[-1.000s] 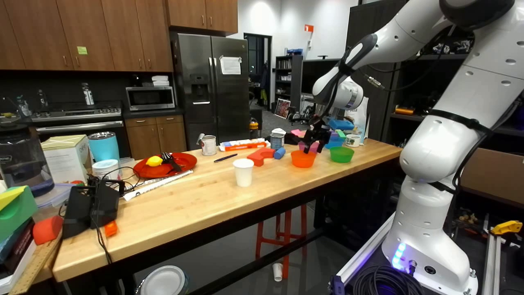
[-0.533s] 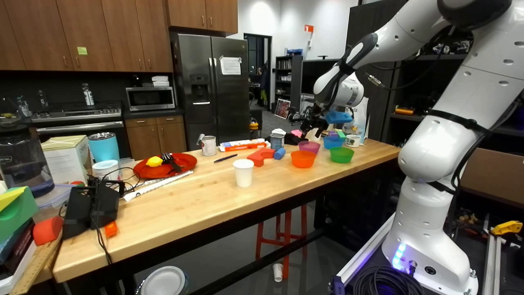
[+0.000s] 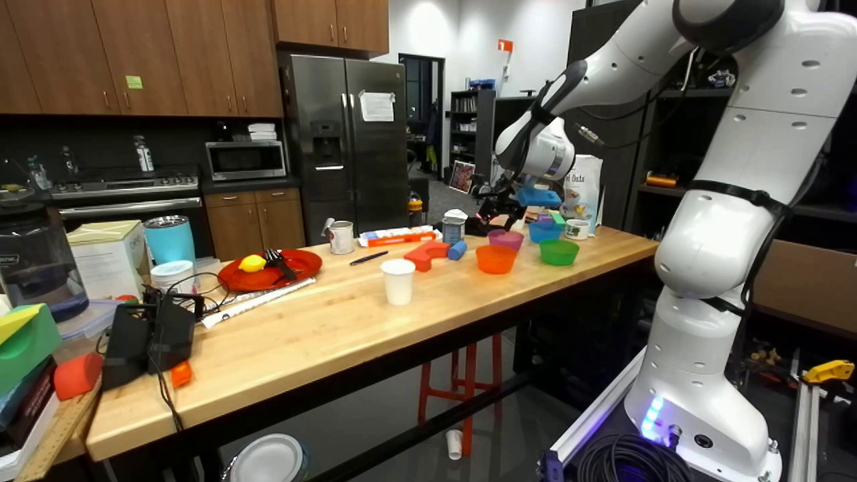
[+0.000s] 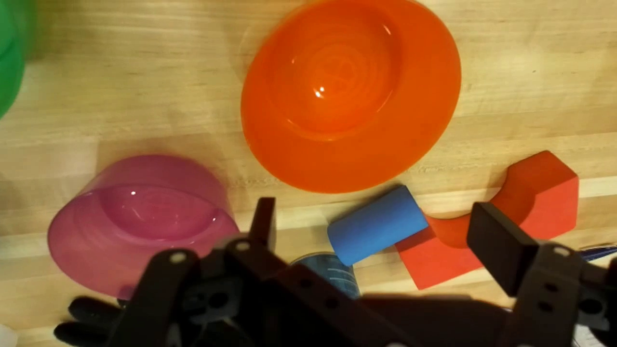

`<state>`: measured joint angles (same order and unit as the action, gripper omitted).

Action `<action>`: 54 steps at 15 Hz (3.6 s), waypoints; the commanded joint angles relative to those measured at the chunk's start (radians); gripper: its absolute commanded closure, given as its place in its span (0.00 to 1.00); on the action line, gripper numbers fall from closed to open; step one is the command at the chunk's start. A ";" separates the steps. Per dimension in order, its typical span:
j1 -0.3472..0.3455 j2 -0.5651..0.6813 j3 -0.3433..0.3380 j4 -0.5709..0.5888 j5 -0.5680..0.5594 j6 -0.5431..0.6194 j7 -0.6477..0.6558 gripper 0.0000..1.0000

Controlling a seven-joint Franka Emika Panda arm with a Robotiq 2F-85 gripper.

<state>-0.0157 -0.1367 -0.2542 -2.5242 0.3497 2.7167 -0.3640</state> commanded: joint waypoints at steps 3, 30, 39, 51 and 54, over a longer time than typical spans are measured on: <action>0.018 0.127 -0.009 0.090 0.142 -0.067 -0.085 0.00; -0.139 0.258 0.158 0.192 0.207 -0.149 -0.079 0.98; -0.149 0.174 0.142 0.165 0.175 -0.108 -0.080 1.00; -0.176 -0.020 0.054 0.023 -0.059 0.104 0.033 0.99; -0.200 -0.018 0.036 0.009 -0.180 0.152 0.111 0.99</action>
<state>-0.1934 -0.1248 -0.2061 -2.4796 0.2709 2.8258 -0.3274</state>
